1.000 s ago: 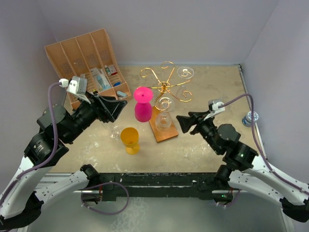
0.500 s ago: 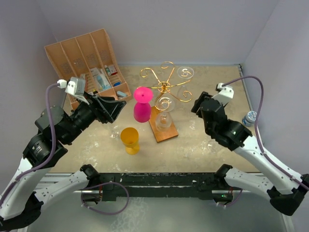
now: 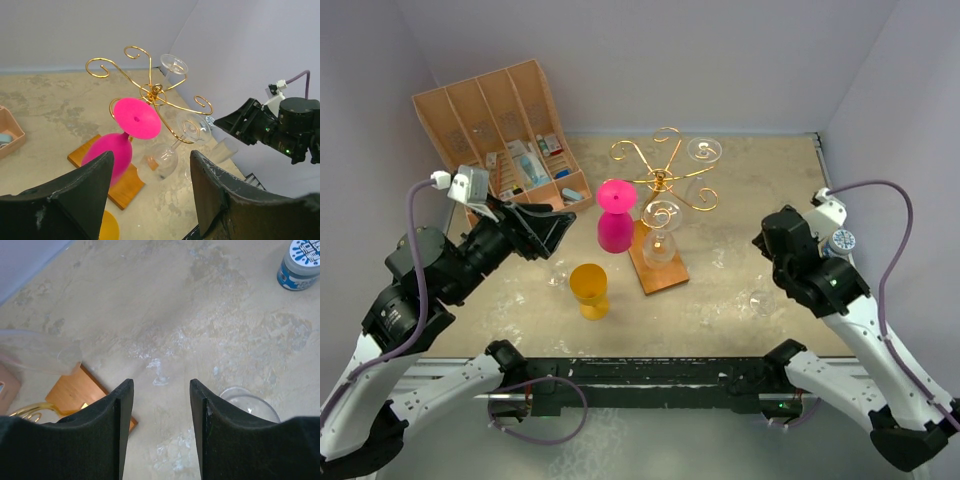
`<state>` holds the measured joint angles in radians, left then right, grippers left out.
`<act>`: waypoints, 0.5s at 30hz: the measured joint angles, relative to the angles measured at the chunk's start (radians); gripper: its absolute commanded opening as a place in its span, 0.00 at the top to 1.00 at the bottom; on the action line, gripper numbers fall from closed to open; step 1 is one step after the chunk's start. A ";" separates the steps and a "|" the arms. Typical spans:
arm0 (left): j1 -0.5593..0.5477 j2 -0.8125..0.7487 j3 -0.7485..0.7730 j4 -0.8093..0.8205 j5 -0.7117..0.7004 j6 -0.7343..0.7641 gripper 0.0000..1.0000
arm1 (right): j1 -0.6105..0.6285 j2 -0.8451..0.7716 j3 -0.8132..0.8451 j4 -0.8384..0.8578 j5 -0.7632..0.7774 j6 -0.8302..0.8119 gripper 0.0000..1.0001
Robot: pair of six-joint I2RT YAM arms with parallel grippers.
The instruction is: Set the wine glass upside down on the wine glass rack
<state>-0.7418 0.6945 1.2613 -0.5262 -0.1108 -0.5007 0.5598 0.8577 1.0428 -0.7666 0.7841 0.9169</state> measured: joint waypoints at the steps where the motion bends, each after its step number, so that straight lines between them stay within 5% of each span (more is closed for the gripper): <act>1: 0.000 0.001 -0.002 0.000 0.000 0.000 0.40 | 0.000 -0.021 0.000 -0.022 -0.005 0.019 0.50; 15: 0.000 0.030 -0.016 0.000 -0.004 0.000 0.40 | 0.000 -0.095 -0.005 -0.194 -0.018 0.200 0.55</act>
<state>-0.7418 0.7246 1.2449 -0.5266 -0.1150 -0.5003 0.5598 0.7628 1.0382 -0.9607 0.7666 1.1164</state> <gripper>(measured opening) 0.598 0.456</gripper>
